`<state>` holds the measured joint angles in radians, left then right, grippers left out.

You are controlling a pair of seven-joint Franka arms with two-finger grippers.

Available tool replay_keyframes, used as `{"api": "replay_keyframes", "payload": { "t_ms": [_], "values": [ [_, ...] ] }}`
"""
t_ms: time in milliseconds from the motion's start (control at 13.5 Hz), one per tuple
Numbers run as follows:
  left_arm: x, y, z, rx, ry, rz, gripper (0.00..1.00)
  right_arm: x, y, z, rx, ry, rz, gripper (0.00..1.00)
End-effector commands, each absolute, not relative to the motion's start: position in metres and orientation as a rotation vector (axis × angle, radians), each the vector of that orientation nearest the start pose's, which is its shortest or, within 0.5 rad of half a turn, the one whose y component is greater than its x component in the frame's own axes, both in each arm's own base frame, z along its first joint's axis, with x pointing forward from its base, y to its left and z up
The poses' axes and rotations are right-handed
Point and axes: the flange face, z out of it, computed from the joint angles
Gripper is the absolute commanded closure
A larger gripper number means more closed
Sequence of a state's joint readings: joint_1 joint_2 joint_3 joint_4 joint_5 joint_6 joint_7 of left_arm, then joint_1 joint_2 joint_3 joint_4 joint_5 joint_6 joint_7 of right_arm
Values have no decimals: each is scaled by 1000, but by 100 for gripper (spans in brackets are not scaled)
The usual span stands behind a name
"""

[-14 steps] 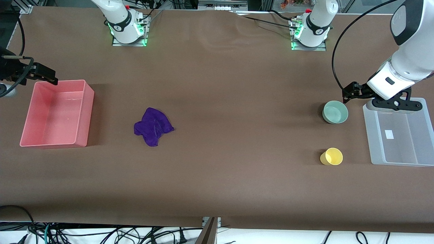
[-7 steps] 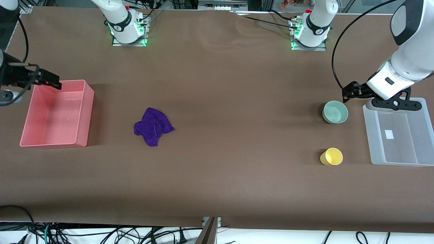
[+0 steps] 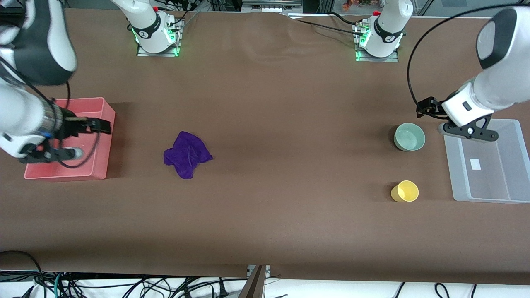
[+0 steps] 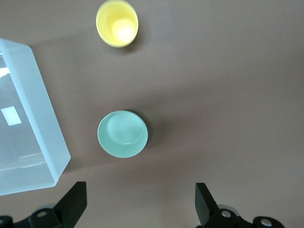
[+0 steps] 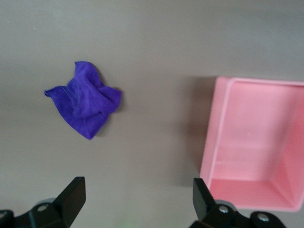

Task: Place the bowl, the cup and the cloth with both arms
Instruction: 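Grasp the purple cloth with the right gripper while the left gripper grasps the bowl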

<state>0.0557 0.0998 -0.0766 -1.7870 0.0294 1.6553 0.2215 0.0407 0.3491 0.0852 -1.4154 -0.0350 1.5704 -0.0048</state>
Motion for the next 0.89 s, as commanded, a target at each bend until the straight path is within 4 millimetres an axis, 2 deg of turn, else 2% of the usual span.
{"api": "replay_keyframes", "payload": {
  "t_ms": [0,74,221,295,517,738,812],
  "values": [
    [583,30,399,-3106,591,580,0,638,93,441,-3135,-205,232,0],
    [588,52,372,-3092,706,602,0,634,106,415,-3135,-182,199,0],
    [595,77,330,-3078,914,567,0,623,134,366,-3124,-110,91,0],
    [595,91,310,-3074,973,552,0,616,141,339,-3114,-88,45,0],
    [575,91,253,-2992,1091,426,0,597,156,266,-3085,-118,-61,0],
    [556,89,215,-2922,1167,274,2,581,159,225,-3073,-133,-89,0],
    [552,95,208,-2914,1184,238,26,574,159,214,-3074,-138,-80,0]
  ]
}}
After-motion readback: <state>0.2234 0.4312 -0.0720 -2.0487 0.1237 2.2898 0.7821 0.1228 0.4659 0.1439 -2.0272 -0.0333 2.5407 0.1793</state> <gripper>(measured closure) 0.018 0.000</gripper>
